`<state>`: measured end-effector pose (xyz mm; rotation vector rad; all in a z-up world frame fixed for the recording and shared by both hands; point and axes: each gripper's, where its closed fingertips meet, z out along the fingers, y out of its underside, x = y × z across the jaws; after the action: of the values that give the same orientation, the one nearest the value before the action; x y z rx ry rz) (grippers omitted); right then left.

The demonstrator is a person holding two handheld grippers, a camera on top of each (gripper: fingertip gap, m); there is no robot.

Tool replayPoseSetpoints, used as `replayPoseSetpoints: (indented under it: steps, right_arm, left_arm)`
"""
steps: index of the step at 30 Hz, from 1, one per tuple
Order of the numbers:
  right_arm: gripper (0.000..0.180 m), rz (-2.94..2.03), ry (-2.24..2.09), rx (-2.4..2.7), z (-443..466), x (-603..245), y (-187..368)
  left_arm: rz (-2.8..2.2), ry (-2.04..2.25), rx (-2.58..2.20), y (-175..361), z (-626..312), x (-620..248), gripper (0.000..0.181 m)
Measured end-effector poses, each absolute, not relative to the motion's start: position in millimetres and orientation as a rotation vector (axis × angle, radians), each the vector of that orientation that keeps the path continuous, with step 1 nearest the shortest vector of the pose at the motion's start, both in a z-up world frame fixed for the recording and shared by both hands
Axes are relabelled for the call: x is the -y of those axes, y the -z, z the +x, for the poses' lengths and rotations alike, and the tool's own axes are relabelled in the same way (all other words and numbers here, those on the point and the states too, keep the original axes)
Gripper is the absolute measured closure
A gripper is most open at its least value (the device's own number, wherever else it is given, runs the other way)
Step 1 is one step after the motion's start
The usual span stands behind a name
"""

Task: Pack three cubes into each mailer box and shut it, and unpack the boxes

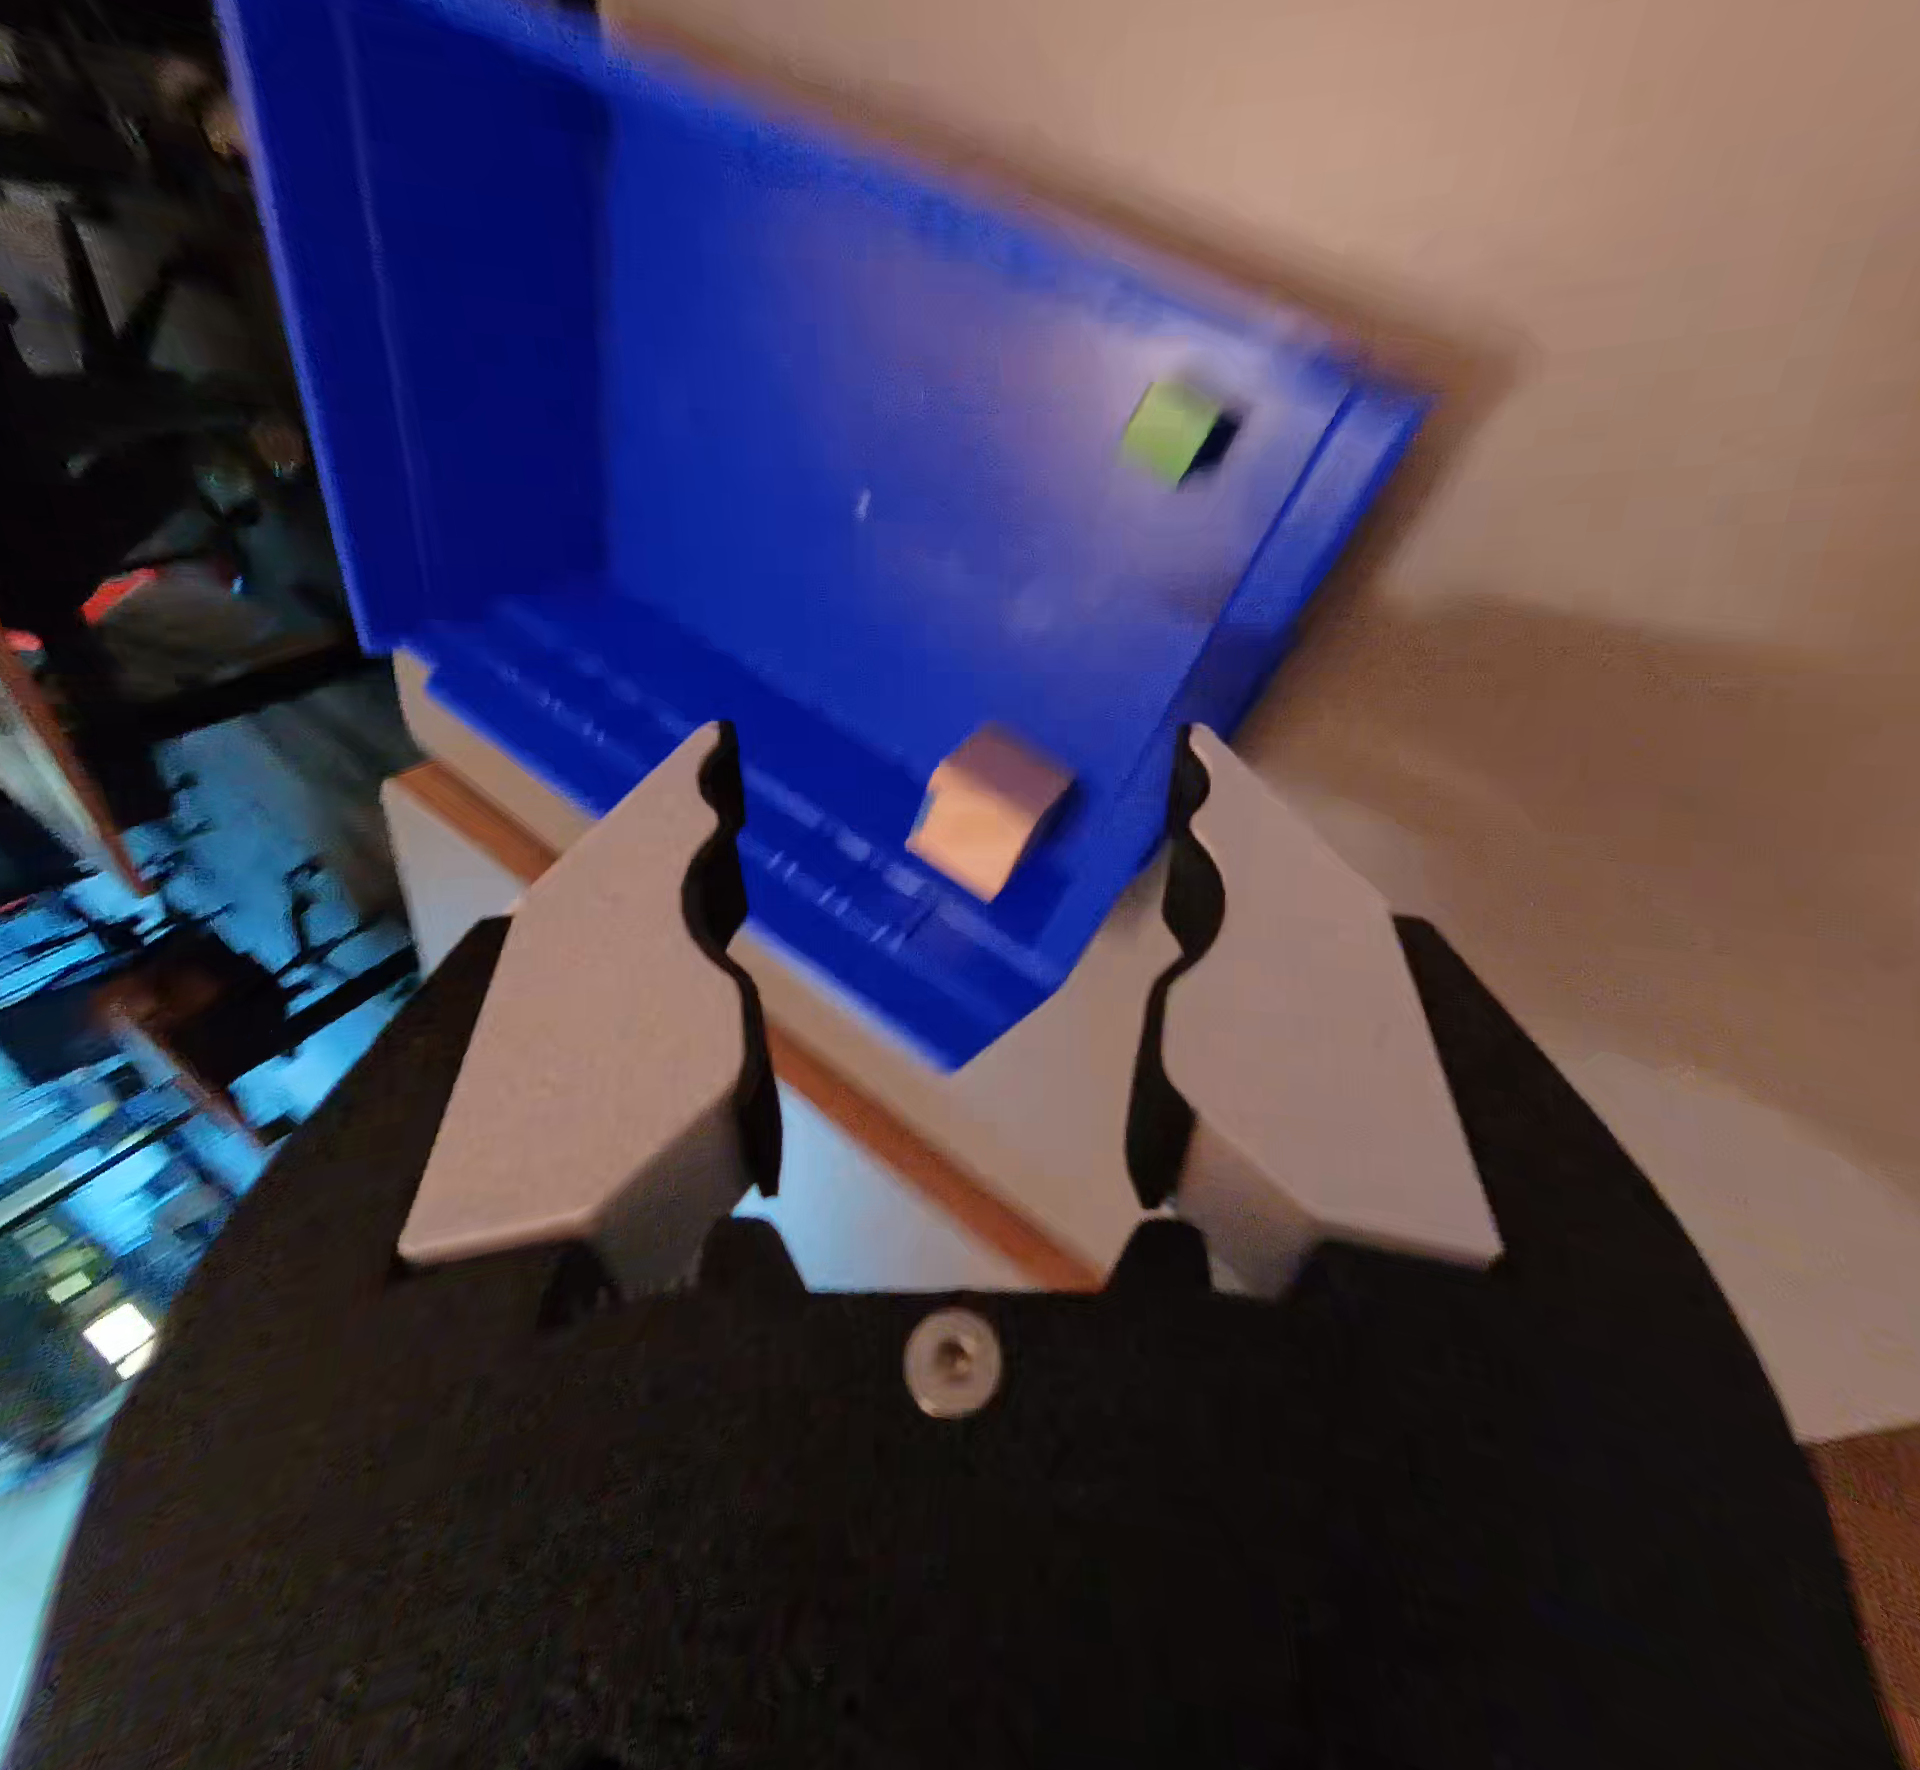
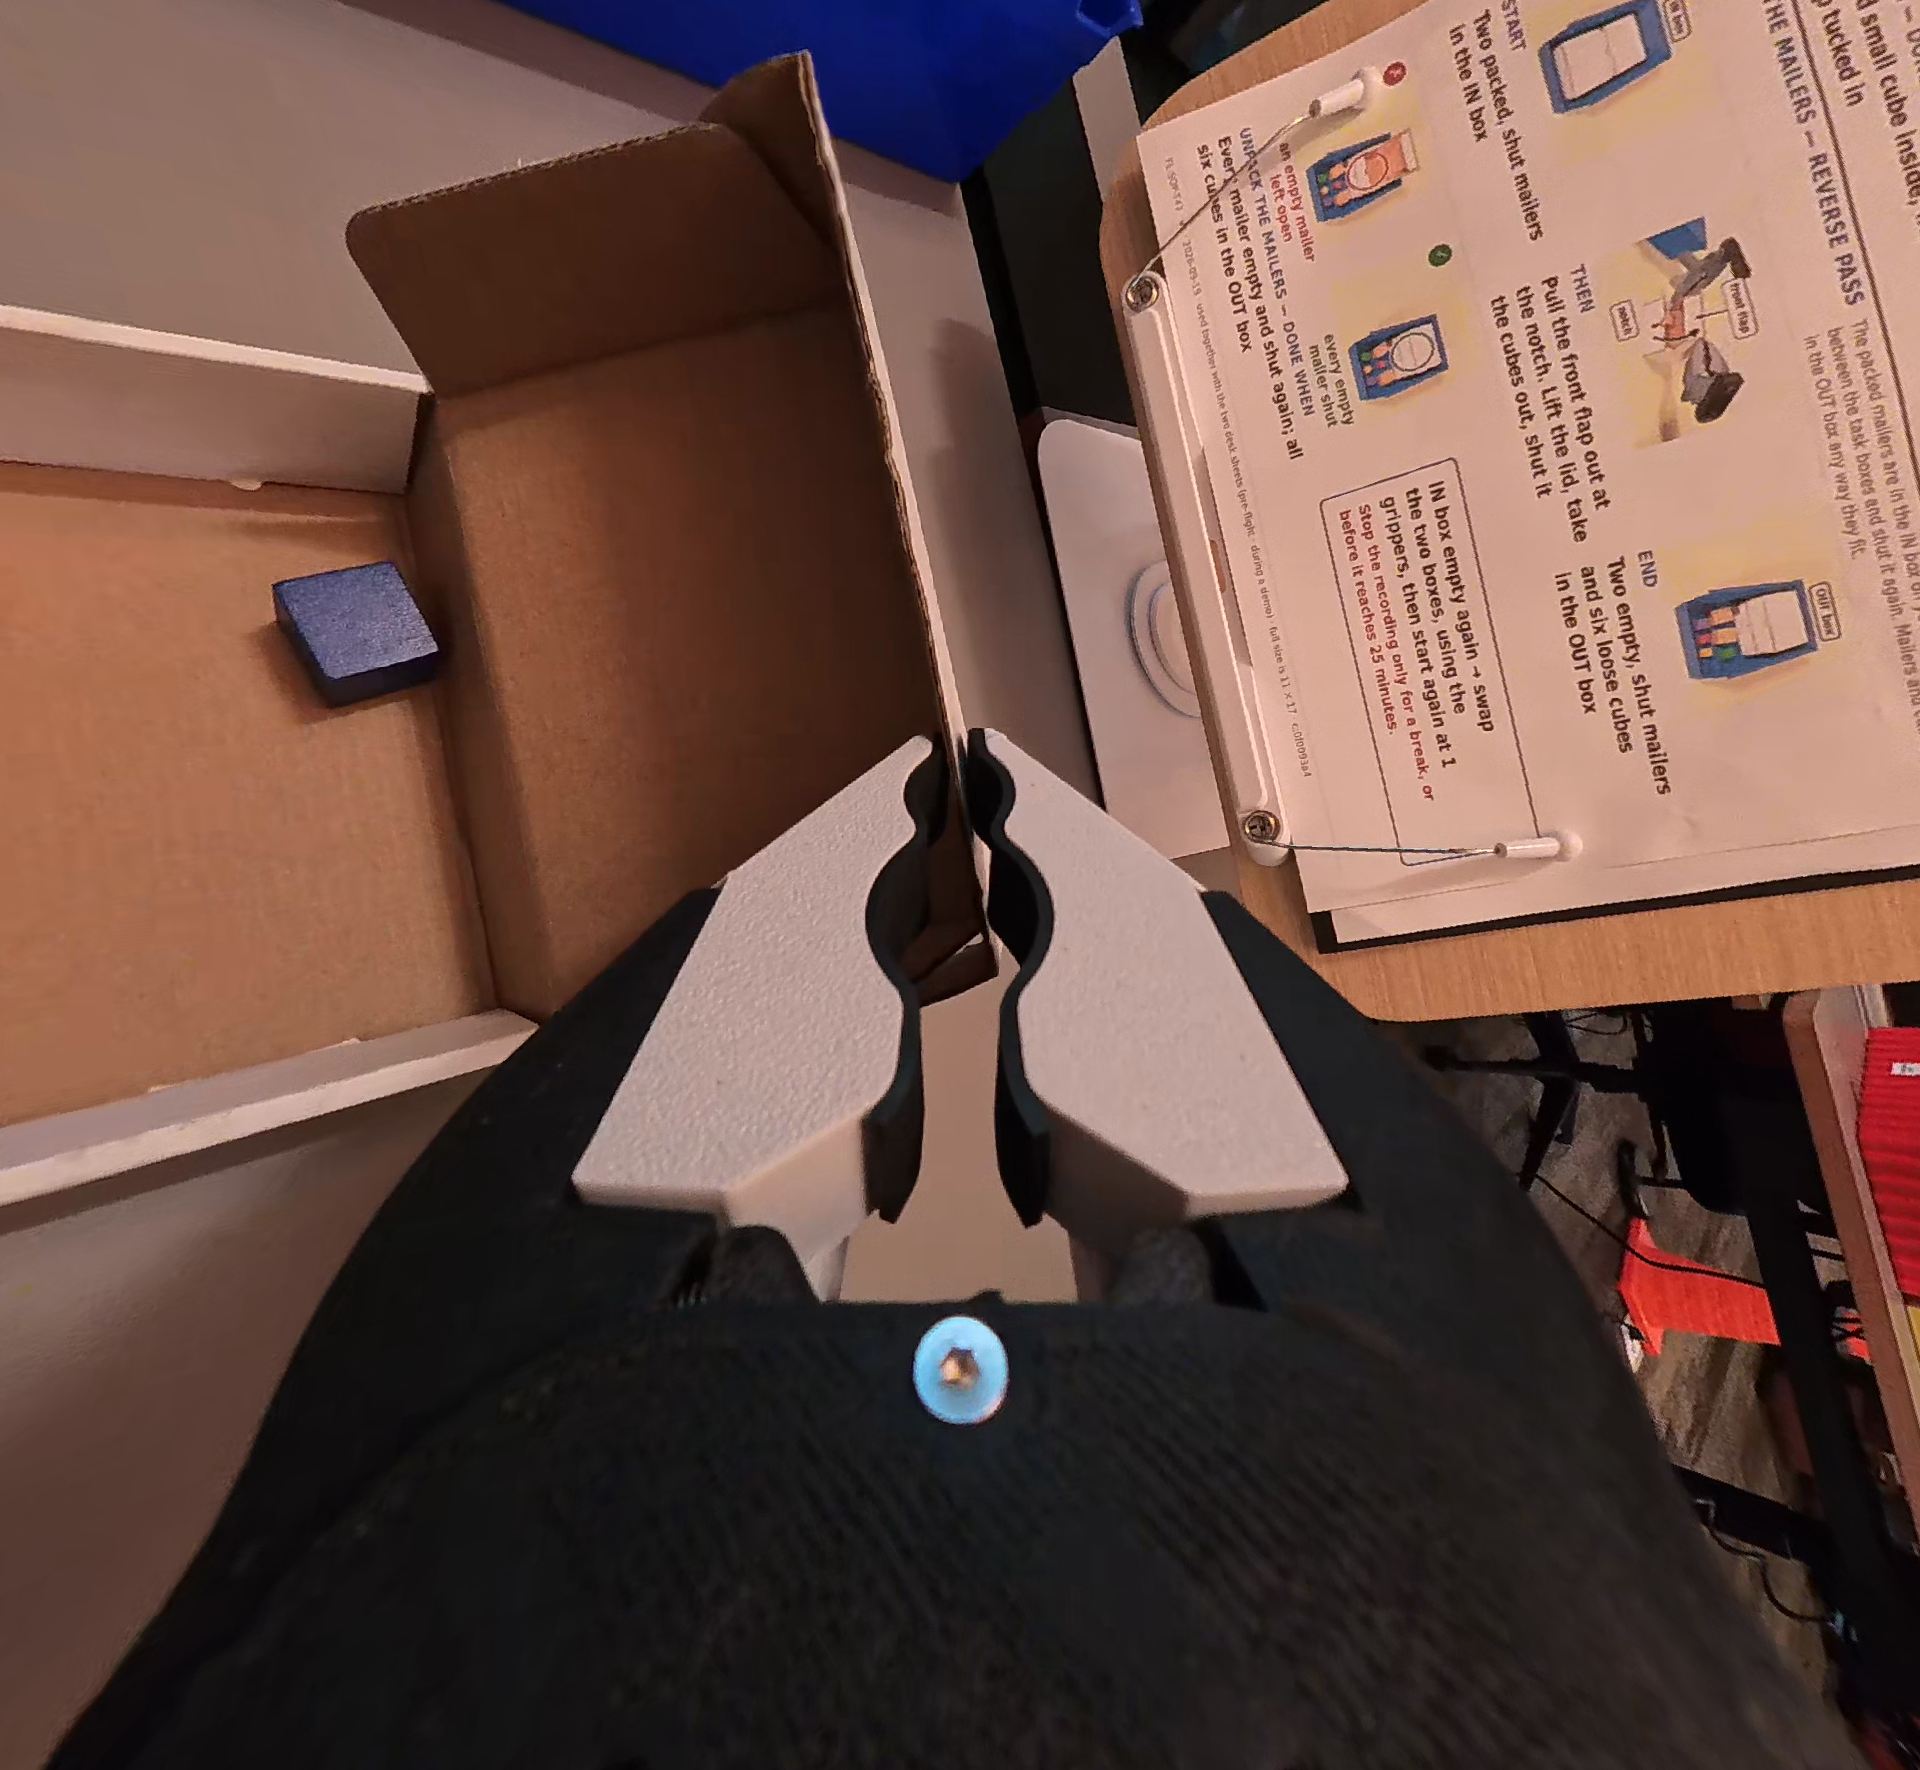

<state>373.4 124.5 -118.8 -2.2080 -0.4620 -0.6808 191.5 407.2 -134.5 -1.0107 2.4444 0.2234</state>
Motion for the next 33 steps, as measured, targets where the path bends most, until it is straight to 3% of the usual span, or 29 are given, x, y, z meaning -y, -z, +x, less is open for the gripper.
replayPoseSetpoints:
  steps: [1,9,12,14,19,23,27,33]
  right_arm:
    - [0.178,-2.209,0.684,0.465,373,-125,119]
    - [0.178,-2.225,0.702,0.454,374,-123,119]
    - [0.178,-2.227,0.714,0.47,372,-123,118]
    - [0.178,-2.227,0.713,0.476,372,-124,118]
    - [0.178,-2.224,0.705,0.472,372,-125,119]
    - [0.178,-2.228,0.714,0.478,372,-126,119]
    - [0.178,-2.232,0.713,0.483,371,-128,120]
    - [0.178,-2.239,0.719,0.504,367,-132,121]
  left_arm:
    - [-0.978,-0.335,-2.484,142,189,-433,0.101]
    - [-0.963,-0.552,-2.778,209,167,-508,0.103]
    - [-0.974,-0.625,-2.817,224,160,-519,0.115]
    - [-0.964,-0.651,-2.833,231,156,-521,0.137]
    - [-1.04,-0.41,-2.726,211,176,-498,0.141]
    - [-1.072,-0.05,-2.556,149,202,-431,0.141]
    - [-0.913,0.331,-2.586,103,195,-293,0.141]
    - [-0.663,0.166,-2.681,143,204,-157,0.141]
